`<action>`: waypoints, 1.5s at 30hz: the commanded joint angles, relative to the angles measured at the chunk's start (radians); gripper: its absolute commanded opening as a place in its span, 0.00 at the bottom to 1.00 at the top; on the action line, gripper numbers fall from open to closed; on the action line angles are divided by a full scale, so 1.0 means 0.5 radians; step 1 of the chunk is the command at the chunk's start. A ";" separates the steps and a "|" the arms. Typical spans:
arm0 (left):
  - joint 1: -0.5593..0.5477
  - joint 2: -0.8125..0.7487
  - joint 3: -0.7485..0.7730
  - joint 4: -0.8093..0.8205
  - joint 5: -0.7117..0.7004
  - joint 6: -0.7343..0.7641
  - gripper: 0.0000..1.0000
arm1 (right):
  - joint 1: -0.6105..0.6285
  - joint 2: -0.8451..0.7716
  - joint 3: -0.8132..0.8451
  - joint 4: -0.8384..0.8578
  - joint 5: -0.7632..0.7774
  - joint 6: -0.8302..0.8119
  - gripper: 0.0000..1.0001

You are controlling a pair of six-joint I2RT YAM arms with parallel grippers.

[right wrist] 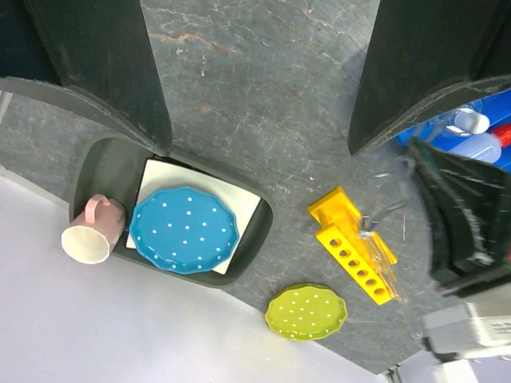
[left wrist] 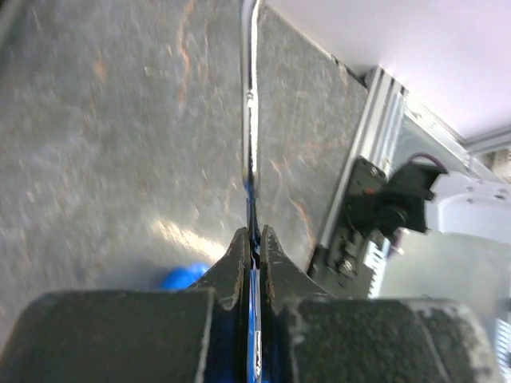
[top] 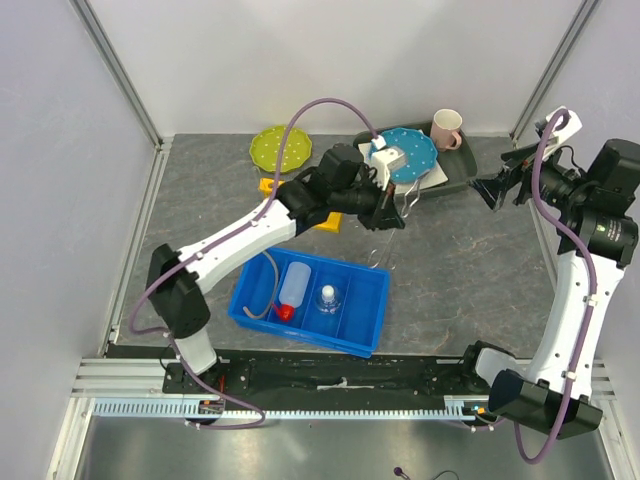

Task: Organize the chemistry lab equipment

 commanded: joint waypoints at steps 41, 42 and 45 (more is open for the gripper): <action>-0.068 0.039 -0.403 -1.112 -0.031 -0.485 0.52 | -0.015 -0.103 -0.940 -0.097 0.017 -0.398 0.98; -0.068 0.011 -0.375 -1.154 -0.053 -0.473 0.53 | -0.012 -0.106 -0.912 -0.118 0.020 -0.423 0.98; -0.065 -0.148 -0.271 -1.176 -0.154 -0.436 0.54 | -0.012 -0.128 -0.830 -0.222 0.072 -0.536 0.98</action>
